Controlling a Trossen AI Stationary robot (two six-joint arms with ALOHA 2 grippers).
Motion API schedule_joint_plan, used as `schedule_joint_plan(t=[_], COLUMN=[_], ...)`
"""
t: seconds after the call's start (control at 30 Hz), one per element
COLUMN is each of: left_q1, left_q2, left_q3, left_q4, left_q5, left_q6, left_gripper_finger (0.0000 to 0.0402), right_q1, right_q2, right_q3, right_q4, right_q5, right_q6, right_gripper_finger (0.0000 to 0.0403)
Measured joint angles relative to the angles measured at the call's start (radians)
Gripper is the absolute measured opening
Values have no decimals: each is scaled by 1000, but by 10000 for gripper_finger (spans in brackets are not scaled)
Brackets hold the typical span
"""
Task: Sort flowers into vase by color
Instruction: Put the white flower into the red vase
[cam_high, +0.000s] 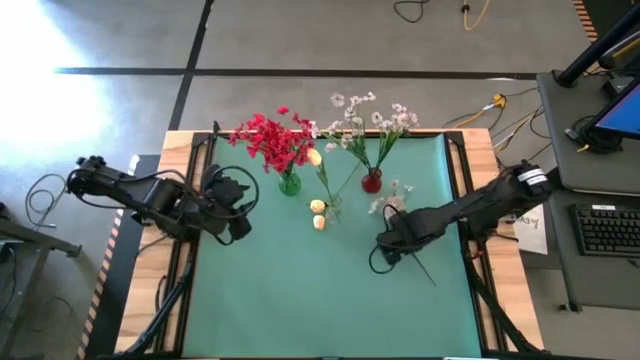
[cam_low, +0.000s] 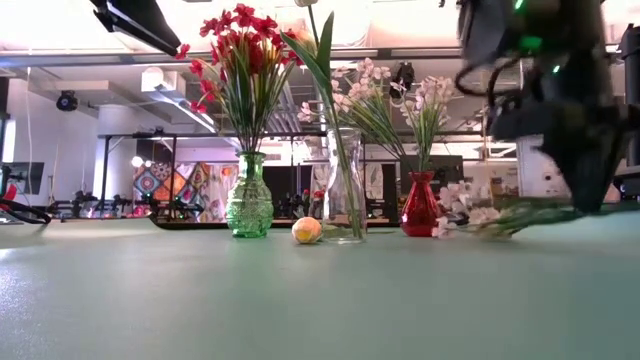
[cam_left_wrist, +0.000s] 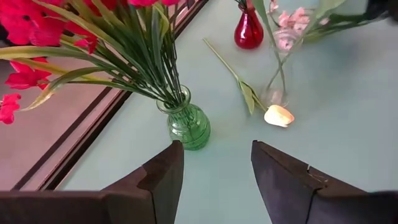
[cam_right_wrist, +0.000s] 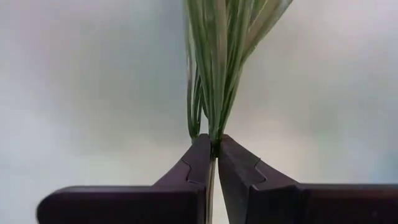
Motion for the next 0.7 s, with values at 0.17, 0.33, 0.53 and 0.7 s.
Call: schedule_joint_plan(t=[0.17,0.33,0.53,0.7], left_q1=[0,0,0,0], left_q2=[19,19,19,19], left_q3=[0,0,0,1], left_q4=[0,2,3,4], left_q5=[-20,-29,-29,-29], left_q6=[6,6,6,2], left_gripper_finger=[176,176,176,176], right_q1=[87,156,172,161], right_q2=[-141,-293,-404,-446], right_q3=[1,-14,-28,-73], right_q4=[44,292,536,737], right_q5=[8,286,723,963], right_q6=[-39,-164,-445,-674], right_gripper_finger=[18,18,18,18])
